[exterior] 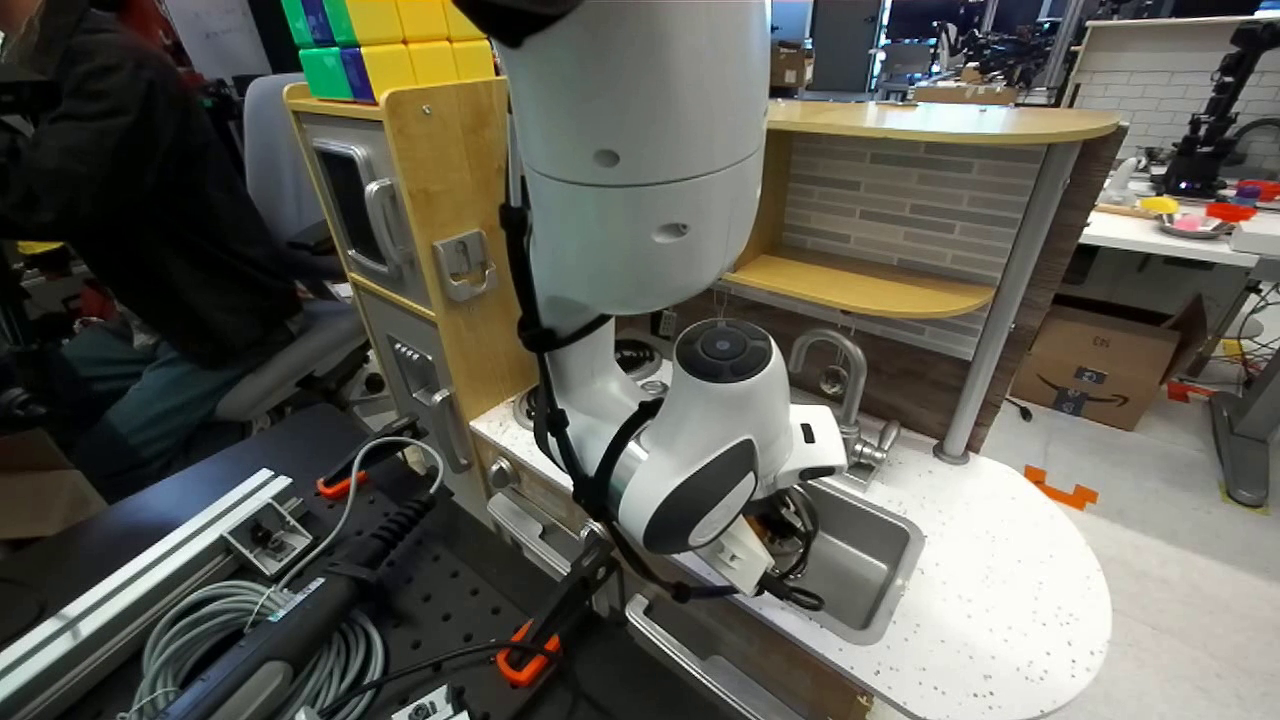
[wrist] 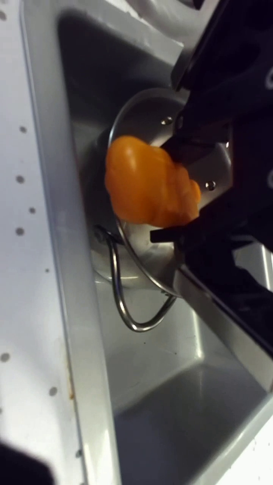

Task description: Pick the yellow object on the stove and put it in the pot

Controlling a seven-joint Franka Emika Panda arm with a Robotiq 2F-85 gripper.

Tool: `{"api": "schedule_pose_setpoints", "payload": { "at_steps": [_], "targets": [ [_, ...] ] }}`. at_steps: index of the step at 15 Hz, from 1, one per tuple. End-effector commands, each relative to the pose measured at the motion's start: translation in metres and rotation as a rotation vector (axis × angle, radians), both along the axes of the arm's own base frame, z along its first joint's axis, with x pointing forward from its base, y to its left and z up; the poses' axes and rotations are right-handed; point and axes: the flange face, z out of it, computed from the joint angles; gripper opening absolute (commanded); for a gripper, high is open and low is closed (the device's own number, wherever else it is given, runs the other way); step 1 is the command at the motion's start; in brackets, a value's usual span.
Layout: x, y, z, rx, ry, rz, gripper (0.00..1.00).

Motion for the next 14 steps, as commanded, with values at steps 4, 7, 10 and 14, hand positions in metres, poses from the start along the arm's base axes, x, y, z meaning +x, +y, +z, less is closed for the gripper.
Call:
{"api": "schedule_pose_setpoints", "payload": {
  "at_steps": [4,7,10,14],
  "targets": [
    [0.005,0.007,0.011,0.064,0.009,-0.063,0.96],
    [0.009,0.021,0.038,0.118,-0.033,-0.071,1.0],
    [0.015,0.027,0.079,0.174,-0.068,-0.114,1.0],
    [0.003,0.023,0.133,0.229,0.038,-0.168,1.0]
  ]
}}
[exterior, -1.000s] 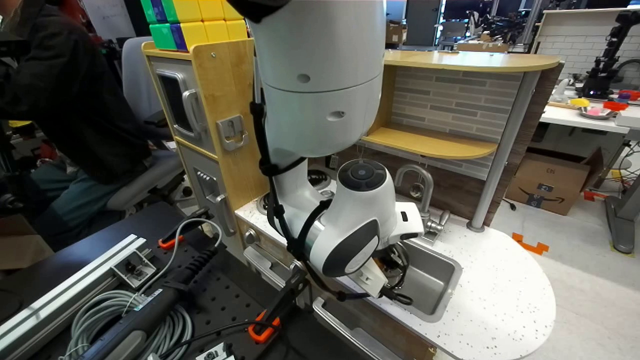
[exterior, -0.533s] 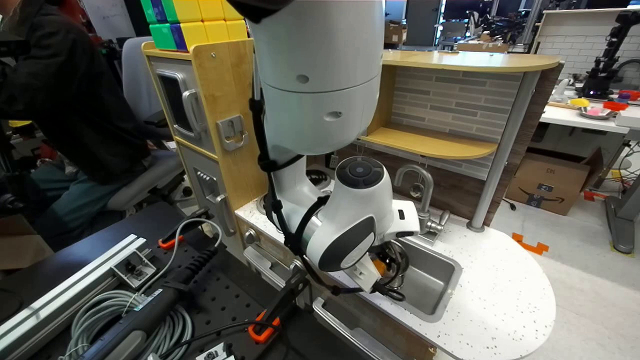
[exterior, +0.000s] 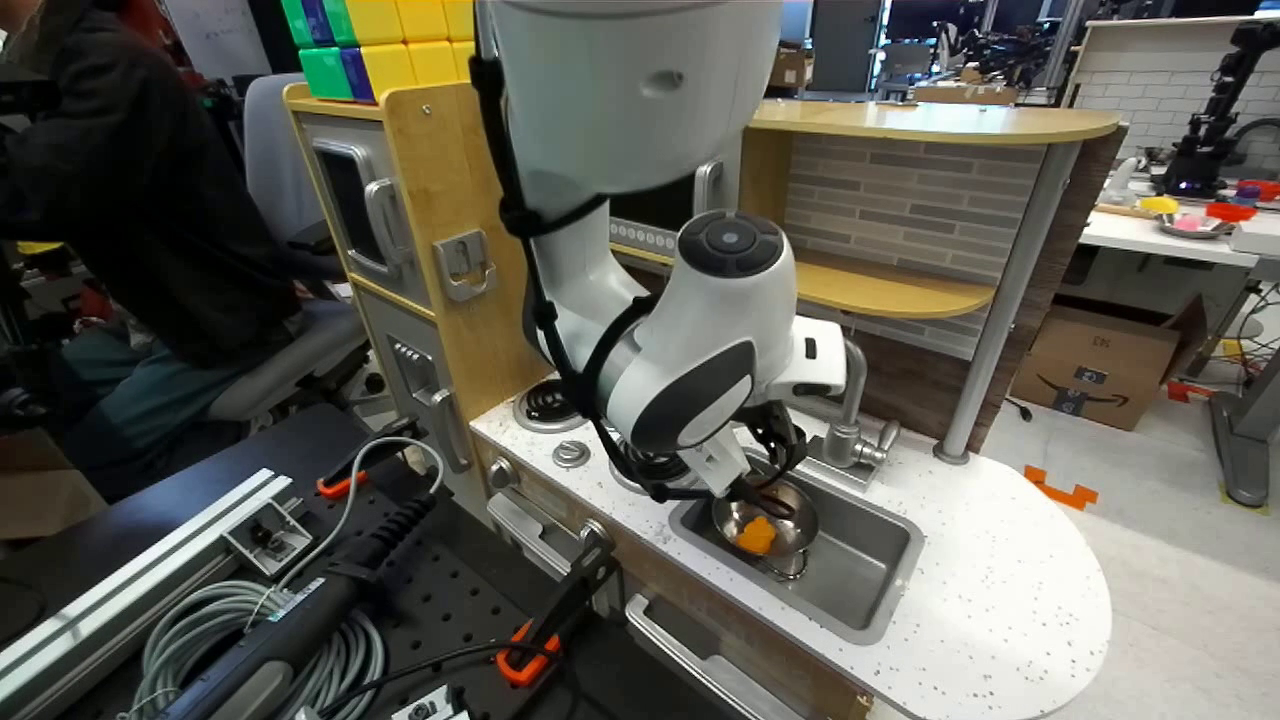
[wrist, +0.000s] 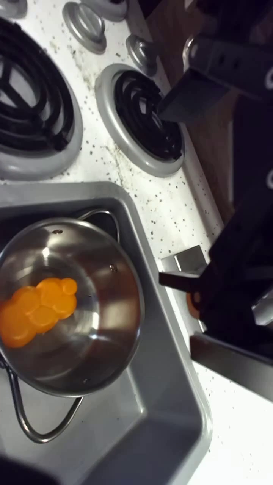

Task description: Pick the yellow object on the stove and put it in the pot

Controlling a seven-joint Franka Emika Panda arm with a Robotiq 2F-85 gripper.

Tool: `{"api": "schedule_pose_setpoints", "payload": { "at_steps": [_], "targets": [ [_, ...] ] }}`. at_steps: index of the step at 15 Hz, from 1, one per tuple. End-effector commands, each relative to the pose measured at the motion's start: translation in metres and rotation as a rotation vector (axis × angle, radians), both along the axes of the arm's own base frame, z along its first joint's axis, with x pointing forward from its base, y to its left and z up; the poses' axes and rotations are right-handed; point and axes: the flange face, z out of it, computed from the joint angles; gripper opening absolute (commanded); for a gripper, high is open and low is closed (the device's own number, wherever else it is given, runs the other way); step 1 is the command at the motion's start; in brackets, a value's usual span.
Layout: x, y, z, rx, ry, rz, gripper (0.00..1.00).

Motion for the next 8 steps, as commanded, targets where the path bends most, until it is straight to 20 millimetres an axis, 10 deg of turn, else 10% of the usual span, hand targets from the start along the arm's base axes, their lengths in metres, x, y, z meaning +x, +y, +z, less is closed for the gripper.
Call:
{"api": "schedule_pose_setpoints", "payload": {
  "at_steps": [1,5,6,8],
  "targets": [
    [-0.024,-0.002,0.057,0.08,0.159,-0.011,1.0],
    [-0.04,-0.002,0.103,0.217,0.332,-0.004,1.0],
    [-0.023,-0.004,0.081,0.177,0.258,-0.016,1.0],
    [-0.03,-0.006,0.099,0.201,0.303,-0.014,1.0]
  ]
}}
